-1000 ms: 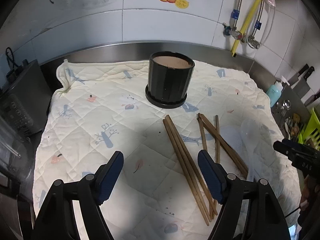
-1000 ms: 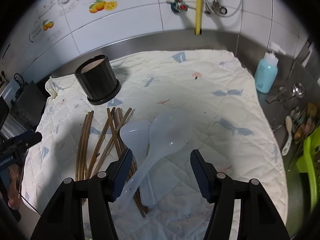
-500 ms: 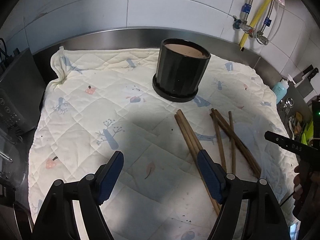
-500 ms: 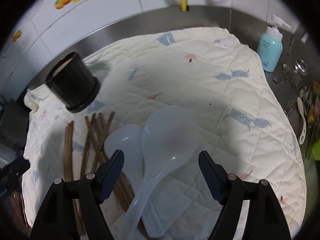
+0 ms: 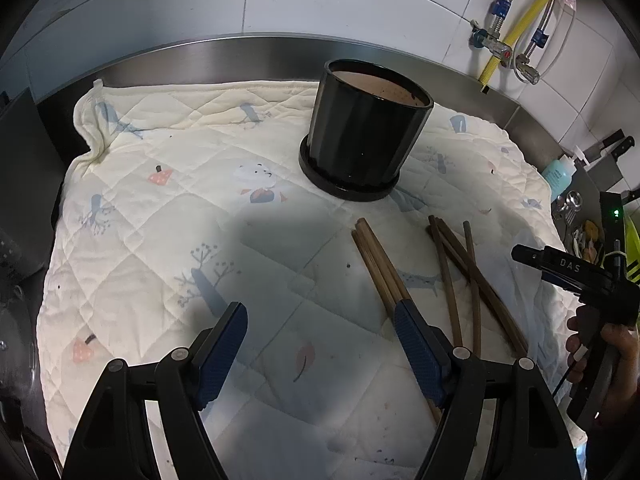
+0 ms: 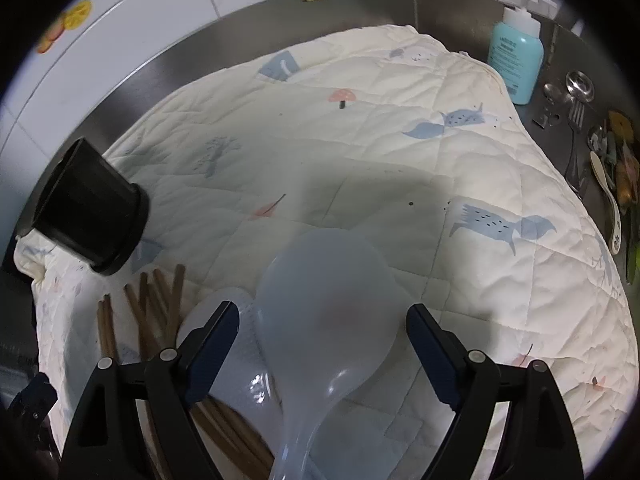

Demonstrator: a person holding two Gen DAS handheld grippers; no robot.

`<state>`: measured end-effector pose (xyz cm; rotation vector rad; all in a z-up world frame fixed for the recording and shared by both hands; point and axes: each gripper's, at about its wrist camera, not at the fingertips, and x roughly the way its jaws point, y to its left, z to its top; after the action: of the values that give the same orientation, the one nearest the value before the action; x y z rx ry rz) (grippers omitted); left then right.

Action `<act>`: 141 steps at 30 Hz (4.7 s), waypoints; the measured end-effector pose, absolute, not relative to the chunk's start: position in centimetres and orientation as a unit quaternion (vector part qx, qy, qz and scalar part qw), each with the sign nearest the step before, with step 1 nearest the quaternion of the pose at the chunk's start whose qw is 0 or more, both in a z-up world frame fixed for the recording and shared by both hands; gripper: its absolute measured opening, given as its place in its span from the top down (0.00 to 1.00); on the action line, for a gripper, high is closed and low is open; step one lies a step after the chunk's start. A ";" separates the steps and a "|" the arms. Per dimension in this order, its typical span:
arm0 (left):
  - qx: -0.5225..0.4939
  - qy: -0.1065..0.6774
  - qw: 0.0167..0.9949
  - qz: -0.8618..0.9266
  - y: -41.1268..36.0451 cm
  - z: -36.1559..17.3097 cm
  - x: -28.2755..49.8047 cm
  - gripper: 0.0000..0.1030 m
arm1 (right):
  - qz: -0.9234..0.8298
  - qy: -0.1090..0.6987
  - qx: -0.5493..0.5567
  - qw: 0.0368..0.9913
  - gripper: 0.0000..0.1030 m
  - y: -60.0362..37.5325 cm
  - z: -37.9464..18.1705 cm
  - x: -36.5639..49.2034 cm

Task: Organize utensils
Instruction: 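Lower the right gripper onto the white soup spoon handle and close it, then lower the left gripper onto one wooden chopstick and close it, then lift the chopstick with the left gripper while the right gripper lifts the spoon toward the holder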

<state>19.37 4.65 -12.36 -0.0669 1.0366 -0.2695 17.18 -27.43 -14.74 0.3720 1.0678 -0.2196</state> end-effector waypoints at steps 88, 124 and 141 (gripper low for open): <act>-0.128 0.420 0.883 -0.167 1.5 -7.1 23.3 0.94 | 0.039 0.357 0.110 0.927 0.21 -26.2 -4.7 14.8; -0.100 0.137 0.972 -0.164 3.0 10.3 32.7 0.94 | 0.066 0.297 0.091 0.948 0.21 -23.1 1.9 18.7; -0.097 0.220 0.958 -0.158 4.0 1.3 36.7 0.94 | 0.116 0.232 0.088 0.962 0.21 -18.0 5.8 25.9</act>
<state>36.74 4.01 1.27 -0.1969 0.4456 -0.3211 25.90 -17.99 5.78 0.1792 0.4698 0.2349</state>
